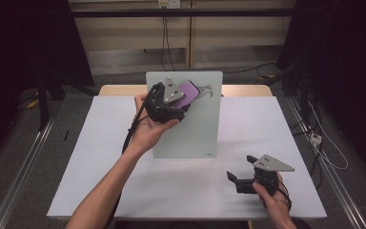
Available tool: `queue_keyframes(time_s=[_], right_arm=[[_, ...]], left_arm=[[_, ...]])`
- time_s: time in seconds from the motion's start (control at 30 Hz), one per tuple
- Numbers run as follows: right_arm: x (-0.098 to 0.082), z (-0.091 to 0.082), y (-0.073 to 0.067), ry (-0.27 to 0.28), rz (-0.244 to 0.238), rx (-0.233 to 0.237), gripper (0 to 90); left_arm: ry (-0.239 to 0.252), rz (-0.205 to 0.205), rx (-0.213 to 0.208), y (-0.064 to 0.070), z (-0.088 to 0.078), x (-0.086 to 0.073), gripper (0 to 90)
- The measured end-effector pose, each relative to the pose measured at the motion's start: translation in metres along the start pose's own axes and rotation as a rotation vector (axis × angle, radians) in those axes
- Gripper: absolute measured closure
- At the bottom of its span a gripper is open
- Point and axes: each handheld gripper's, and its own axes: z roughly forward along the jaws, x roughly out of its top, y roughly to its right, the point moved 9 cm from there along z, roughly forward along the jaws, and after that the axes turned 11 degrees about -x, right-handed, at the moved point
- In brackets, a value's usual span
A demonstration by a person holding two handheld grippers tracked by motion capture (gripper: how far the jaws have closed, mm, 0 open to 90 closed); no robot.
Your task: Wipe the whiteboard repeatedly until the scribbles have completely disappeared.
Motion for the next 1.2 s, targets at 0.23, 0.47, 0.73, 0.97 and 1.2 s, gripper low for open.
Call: queue_keyframes(time_s=[0.23,0.47,0.73,0.97,1.2], right_arm=[[0.000,0.000,0.000,0.001,0.000,0.000,5.4],[0.000,0.000,0.000,0.000,0.000,0.000,5.4],[0.000,0.000,0.000,0.001,0.002,0.003,5.4],[0.000,-0.001,0.000,0.004,0.000,0.007,5.4],[0.000,0.000,0.000,0.004,0.000,0.008,5.4]], left_arm=[[-0.016,0.008,-0.035,0.016,0.013,-0.008,40.9],[-0.028,-0.004,-0.080,0.027,0.021,-0.012,40.8],[-0.045,-0.005,-0.092,0.028,0.024,-0.008,40.9],[-0.005,-0.028,-0.059,0.009,0.011,0.014,40.9],[0.033,-0.059,-0.008,-0.017,-0.006,0.031,40.9]])
